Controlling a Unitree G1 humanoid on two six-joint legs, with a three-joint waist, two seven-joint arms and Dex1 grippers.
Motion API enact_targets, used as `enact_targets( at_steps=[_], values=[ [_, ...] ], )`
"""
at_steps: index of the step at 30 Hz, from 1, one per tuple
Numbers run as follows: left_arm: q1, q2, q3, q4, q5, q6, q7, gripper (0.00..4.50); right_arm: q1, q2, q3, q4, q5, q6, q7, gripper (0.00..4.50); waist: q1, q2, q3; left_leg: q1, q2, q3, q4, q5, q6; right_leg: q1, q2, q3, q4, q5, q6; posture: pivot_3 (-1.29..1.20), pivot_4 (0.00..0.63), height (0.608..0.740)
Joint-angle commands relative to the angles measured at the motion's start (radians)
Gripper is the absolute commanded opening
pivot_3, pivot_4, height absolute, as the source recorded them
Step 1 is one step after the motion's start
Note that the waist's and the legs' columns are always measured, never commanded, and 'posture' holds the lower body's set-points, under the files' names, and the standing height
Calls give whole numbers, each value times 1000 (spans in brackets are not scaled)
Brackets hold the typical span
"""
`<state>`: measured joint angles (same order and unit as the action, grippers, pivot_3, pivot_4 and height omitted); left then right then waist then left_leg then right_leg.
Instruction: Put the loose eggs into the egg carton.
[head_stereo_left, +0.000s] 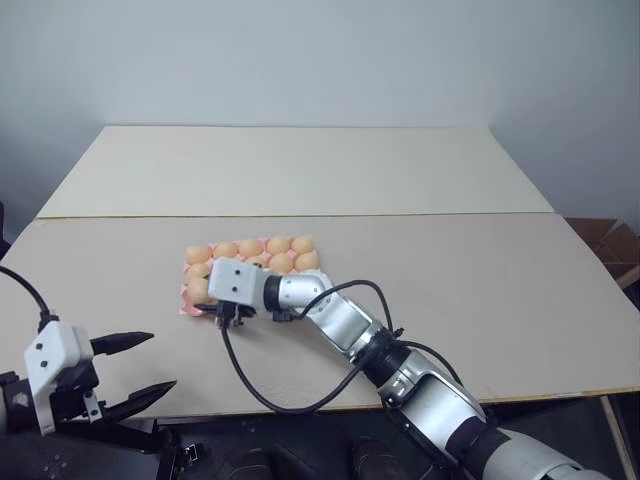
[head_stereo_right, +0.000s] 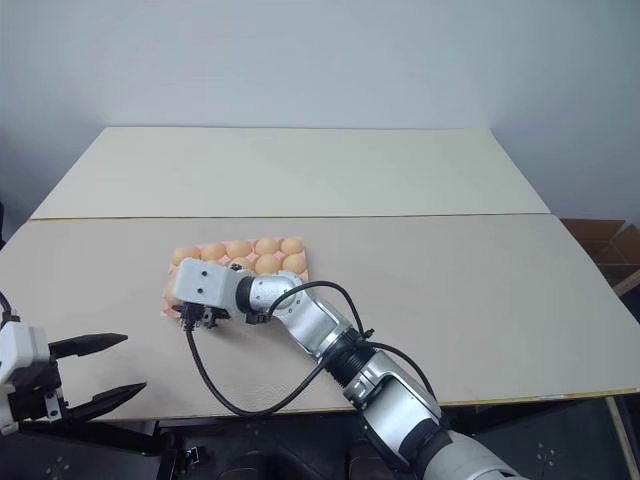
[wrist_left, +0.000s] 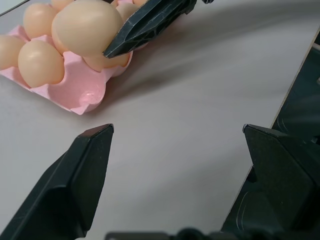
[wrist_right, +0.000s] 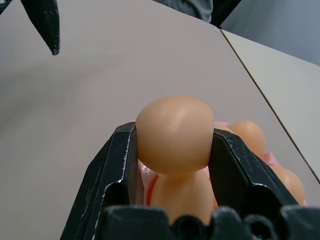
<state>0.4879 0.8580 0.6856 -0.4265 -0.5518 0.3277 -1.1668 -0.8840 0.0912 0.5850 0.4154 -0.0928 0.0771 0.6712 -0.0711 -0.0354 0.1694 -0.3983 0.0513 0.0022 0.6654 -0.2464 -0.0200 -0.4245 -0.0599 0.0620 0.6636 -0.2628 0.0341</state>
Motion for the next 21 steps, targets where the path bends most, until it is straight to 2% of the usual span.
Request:
enact_targets(
  at_steps=[1, 6, 11, 21],
  values=[
    [6, -3, 35, -35, -15, 0, 6, 4500, -43, 123, 10, -12, -5, -61, -23, 1976, 0, 0, 0, 0, 0, 0, 0, 0, 0, 0, 0, 0, 0, 0, 0, 0, 150, 740],
    [-9, 4, 27, -28, -13, 1, 6, 4500, -74, 132, 11, 37, -33, -127, -72, 1976, 0, 0, 0, 0, 0, 0, 0, 0, 0, 0, 0, 0, 0, 0, 0, 0, 150, 740],
    [-24, 8, 21, -23, -11, 2, 5, 4500, -83, 142, 5, 46, -43, -155, -103, 3430, -1, 0, 0, 0, 0, 0, 0, 0, 0, 0, 0, 0, 0, 0, 0, 0, 150, 740],
    [-51, 11, -4, -4, -4, -6, -1, 4500, -63, 103, 9, -29, -50, -141, -97, 3430, -1, 0, 0, 0, 0, 0, 0, 0, 0, 0, 0, 0, 0, 0, 0, 0, 150, 740]
  ],
)
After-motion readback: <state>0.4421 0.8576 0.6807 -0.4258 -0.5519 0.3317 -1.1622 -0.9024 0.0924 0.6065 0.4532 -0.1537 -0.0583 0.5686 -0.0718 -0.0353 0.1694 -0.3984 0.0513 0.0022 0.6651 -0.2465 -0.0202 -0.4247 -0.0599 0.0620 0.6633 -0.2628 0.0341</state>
